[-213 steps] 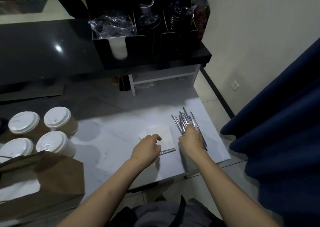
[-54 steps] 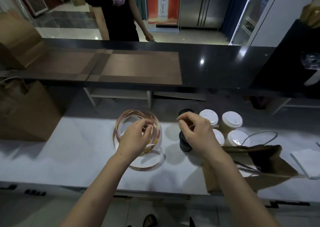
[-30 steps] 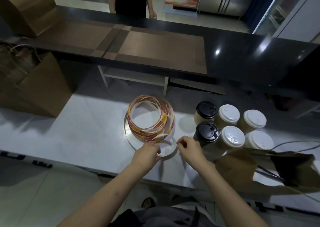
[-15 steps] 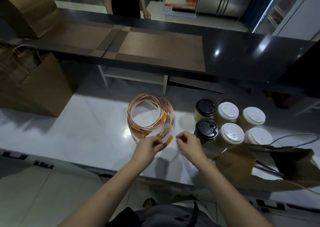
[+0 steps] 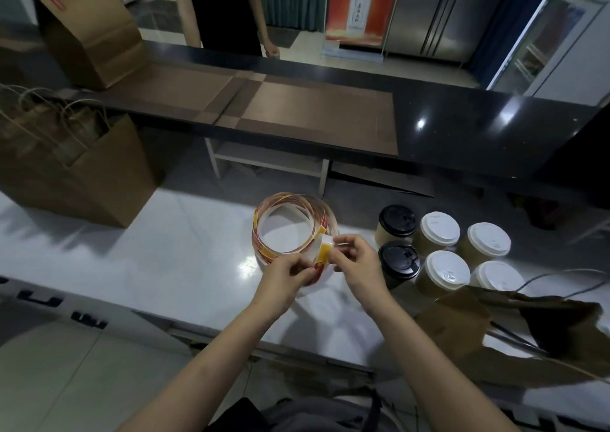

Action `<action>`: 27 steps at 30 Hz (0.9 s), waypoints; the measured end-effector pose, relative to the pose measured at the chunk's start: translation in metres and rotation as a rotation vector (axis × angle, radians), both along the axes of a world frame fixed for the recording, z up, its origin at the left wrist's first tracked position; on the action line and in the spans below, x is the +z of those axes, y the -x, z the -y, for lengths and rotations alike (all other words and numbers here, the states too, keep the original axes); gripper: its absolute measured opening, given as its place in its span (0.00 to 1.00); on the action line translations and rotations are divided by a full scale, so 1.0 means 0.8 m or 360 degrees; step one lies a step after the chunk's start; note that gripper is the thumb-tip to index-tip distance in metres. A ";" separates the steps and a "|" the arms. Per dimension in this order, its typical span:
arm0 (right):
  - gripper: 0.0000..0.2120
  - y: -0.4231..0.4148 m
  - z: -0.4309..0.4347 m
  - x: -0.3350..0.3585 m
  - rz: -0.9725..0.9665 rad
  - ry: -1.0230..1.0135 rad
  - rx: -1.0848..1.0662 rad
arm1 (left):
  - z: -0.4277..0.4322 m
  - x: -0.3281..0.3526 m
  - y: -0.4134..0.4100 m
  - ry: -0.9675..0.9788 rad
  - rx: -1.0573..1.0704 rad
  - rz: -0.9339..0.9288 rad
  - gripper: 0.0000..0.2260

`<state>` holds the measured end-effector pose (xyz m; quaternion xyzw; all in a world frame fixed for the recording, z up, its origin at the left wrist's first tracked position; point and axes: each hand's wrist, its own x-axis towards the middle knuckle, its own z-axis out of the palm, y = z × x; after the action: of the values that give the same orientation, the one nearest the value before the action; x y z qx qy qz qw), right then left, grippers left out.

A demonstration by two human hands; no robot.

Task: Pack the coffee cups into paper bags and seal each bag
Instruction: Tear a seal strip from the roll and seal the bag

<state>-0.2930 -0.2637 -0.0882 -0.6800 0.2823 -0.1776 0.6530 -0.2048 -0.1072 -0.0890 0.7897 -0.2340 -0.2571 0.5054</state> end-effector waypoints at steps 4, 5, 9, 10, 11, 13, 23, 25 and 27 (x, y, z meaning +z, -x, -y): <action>0.08 -0.003 -0.002 0.005 0.0035 0.0093 0.0028 | 0.001 0.004 -0.002 0.0036 0.0017 -0.0031 0.04; 0.08 -0.003 -0.002 0.006 0.0030 0.0124 0.0049 | 0.001 0.005 -0.002 0.0046 0.0047 -0.0035 0.05; 0.08 -0.004 -0.004 0.004 -0.0015 0.0299 0.0128 | 0.005 0.008 -0.009 0.0111 0.0210 -0.0159 0.11; 0.07 -0.004 -0.004 0.004 -0.0022 0.0336 0.0144 | 0.006 0.008 -0.011 0.0138 0.0251 -0.0230 0.12; 0.07 -0.004 -0.005 0.004 -0.0029 0.0368 0.0163 | 0.007 0.009 -0.012 0.0162 0.0288 -0.0303 0.12; 0.07 -0.003 -0.007 0.004 -0.0040 0.0436 0.0207 | 0.009 0.010 -0.016 0.0192 0.0335 -0.0394 0.13; 0.07 0.001 -0.012 0.010 -0.0051 0.0629 0.0263 | 0.012 0.013 -0.017 0.0299 0.0326 -0.0606 0.13; 0.07 0.002 -0.012 0.010 -0.0048 0.0657 0.0258 | 0.012 0.016 -0.016 0.0313 0.0344 -0.0628 0.12; 0.07 0.003 -0.013 0.010 -0.0046 0.0686 0.0253 | 0.012 0.017 -0.015 0.0332 0.0346 -0.0644 0.10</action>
<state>-0.2953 -0.2529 -0.0803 -0.8264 0.1927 -0.1720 0.5003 -0.1927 -0.1165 -0.0755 0.6863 -0.0669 -0.3285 0.6454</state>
